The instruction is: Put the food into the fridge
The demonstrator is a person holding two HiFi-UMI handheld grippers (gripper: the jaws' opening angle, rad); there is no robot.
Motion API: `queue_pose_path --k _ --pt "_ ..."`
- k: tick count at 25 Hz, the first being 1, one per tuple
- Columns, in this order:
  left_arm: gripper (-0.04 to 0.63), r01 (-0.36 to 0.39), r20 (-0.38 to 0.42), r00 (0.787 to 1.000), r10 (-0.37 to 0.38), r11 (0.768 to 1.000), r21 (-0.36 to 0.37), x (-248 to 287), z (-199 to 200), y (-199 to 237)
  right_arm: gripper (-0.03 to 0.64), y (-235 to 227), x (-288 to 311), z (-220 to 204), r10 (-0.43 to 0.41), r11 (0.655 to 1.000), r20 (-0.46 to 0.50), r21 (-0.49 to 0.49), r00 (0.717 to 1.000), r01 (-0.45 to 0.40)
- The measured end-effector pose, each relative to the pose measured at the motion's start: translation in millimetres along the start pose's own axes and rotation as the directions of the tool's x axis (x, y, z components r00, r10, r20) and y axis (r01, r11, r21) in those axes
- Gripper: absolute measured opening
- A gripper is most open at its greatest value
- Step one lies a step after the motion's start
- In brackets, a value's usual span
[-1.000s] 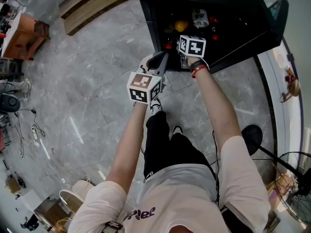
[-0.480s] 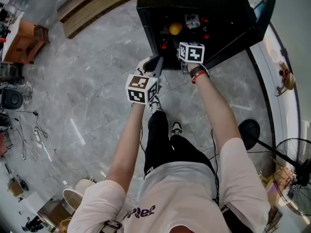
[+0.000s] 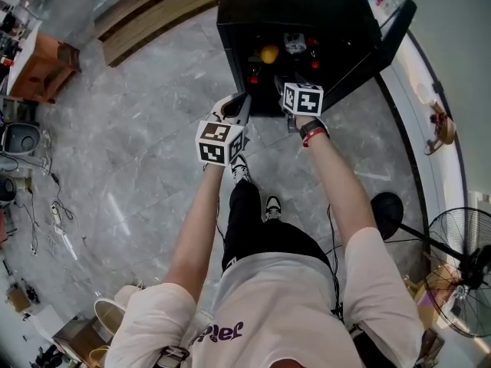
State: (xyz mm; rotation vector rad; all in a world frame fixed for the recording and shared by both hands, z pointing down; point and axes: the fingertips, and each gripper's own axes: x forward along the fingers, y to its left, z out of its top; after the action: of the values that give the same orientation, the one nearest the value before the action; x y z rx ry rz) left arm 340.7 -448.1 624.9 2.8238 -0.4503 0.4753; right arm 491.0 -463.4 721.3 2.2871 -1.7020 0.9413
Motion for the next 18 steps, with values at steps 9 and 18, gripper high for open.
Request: queue_pose_path --k 9,18 --pt "0.018 -0.025 0.019 1.000 0.024 0.999 0.026 -41.9 26.9 -34.0 0.244 18.6 -69.4 -8.9 0.042 0.998 -0.010 -0.047 0.999 -0.042" --pt "0.018 -0.043 0.045 0.998 0.040 0.998 0.052 -70.5 46.6 -57.5 0.216 27.9 -132.5 -8.5 0.078 0.994 -0.001 -0.078 0.997 -0.078"
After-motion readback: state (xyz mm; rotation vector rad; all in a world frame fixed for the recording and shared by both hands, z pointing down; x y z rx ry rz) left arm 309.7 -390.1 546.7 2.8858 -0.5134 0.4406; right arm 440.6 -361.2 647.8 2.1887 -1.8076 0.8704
